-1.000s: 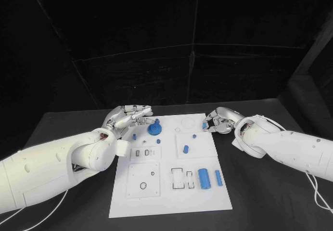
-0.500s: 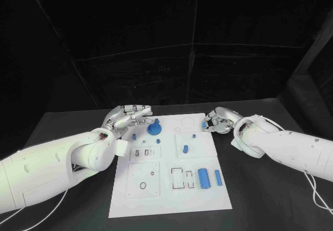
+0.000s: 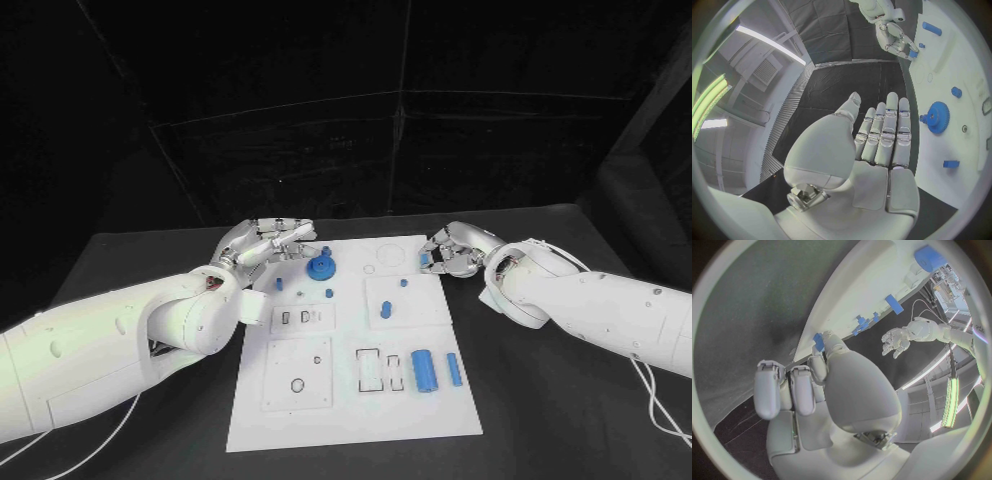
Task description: Assemble the parts on the task board
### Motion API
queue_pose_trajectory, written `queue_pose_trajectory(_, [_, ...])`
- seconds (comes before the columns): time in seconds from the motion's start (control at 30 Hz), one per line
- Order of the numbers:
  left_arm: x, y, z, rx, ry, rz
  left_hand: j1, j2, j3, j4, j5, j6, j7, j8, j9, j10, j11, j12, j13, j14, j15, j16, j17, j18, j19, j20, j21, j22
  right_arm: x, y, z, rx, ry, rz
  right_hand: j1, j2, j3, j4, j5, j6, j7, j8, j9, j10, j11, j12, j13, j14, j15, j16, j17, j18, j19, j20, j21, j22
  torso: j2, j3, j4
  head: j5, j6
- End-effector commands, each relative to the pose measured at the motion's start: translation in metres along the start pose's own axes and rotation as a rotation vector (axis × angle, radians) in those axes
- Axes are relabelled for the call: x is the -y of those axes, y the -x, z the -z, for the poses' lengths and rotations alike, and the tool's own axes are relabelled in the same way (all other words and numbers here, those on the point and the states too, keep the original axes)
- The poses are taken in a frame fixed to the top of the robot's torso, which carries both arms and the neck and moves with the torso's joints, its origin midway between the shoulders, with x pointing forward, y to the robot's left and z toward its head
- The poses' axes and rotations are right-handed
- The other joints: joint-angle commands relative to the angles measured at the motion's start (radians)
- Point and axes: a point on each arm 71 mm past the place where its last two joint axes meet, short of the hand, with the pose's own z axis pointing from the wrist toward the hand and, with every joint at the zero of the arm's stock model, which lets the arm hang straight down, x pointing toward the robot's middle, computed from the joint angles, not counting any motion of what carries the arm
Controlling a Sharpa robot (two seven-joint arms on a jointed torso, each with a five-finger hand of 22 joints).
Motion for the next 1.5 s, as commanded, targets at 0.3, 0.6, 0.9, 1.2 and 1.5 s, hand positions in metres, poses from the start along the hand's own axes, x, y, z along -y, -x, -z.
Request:
queue_pose_trajectory(0.3, [0.001, -0.001, 0.000, -0.013, 0.002, 0.007, 0.002, 0.010, 0.001, -0.006, -0.002, -0.004, 0.004, -0.004, -0.002, -0.001, 0.003, -0.003, -0.001, -0.007, -0.002, -0.007, 0.001, 0.014, -0.001, 0.003, -0.004, -0.001, -0.003, 0.002, 0.000, 0.036, 0.009, -0.008, 0.020, 0.044, 0.043, -0.013, -0.029, 0.095, -0.033, 0.053, 0.017, 0.021, -0.029, 0.027, 0.029, 0.077, -0.026, 0.008, 0.123, -0.005, 0.007, -0.023, 0.004, 0.035, 0.000, 0.0003, -0.0004, 0.000, 0.000])
queue_pose_trajectory(0.6, [0.001, 0.000, 0.000, -0.011, 0.003, 0.006, 0.002, 0.010, 0.001, -0.006, -0.002, -0.004, 0.004, -0.004, -0.002, -0.001, 0.003, -0.003, -0.001, -0.007, -0.002, -0.007, 0.001, 0.014, -0.001, 0.003, -0.004, -0.001, -0.003, 0.007, 0.002, 0.097, 0.008, -0.013, 0.032, 0.053, 0.067, -0.028, -0.034, 0.108, -0.040, 0.059, 0.019, 0.028, -0.036, 0.033, 0.036, 0.078, -0.033, 0.010, 0.126, -0.005, 0.009, -0.031, 0.005, 0.038, -0.002, -0.0005, 0.0014, 0.001, -0.001])
queue_pose_trajectory(0.9, [0.002, 0.003, 0.002, -0.005, 0.002, 0.004, 0.002, 0.010, 0.001, -0.006, -0.002, -0.004, 0.004, -0.004, -0.002, -0.001, 0.003, -0.003, -0.001, -0.007, -0.002, -0.007, 0.001, 0.014, -0.001, 0.003, -0.004, -0.001, -0.022, 0.008, 0.017, 0.103, 0.019, -0.044, 0.033, 0.053, 0.072, -0.031, -0.034, 0.104, -0.039, 0.057, 0.018, 0.028, -0.036, 0.032, 0.036, 0.078, -0.034, 0.011, 0.127, -0.005, 0.009, -0.033, 0.005, 0.037, -0.005, -0.0051, -0.0007, 0.007, 0.005])
queue_pose_trajectory(1.2, [0.002, 0.008, 0.002, 0.008, -0.001, -0.002, 0.002, 0.011, 0.001, -0.008, -0.002, -0.006, 0.005, -0.005, -0.002, -0.003, 0.003, -0.005, -0.002, -0.008, -0.002, -0.008, 0.002, 0.014, -0.001, 0.003, -0.005, -0.002, -0.088, -0.011, 0.026, 0.057, 0.071, -0.096, 0.022, 0.051, 0.076, -0.029, -0.039, 0.097, -0.036, 0.052, 0.016, 0.026, -0.033, 0.027, 0.032, 0.078, -0.033, 0.008, 0.123, -0.004, 0.006, -0.033, 0.003, 0.033, -0.027, -0.0171, 0.0030, 0.014, -0.009])
queue_pose_trajectory(1.5, [0.003, 0.015, 0.002, 0.027, -0.008, -0.010, 0.002, 0.011, 0.001, -0.009, -0.002, -0.006, 0.004, -0.006, -0.002, -0.003, 0.003, -0.005, -0.002, -0.008, -0.002, -0.008, 0.002, 0.014, -0.001, 0.003, -0.005, -0.002, -0.148, -0.039, 0.014, 0.009, 0.204, -0.044, 0.020, 0.051, 0.078, -0.029, -0.039, 0.095, -0.035, 0.051, 0.015, 0.025, -0.033, 0.024, 0.031, 0.077, -0.032, 0.007, 0.122, -0.004, 0.006, -0.033, 0.003, 0.031, -0.042, -0.0271, 0.0154, 0.035, -0.033])
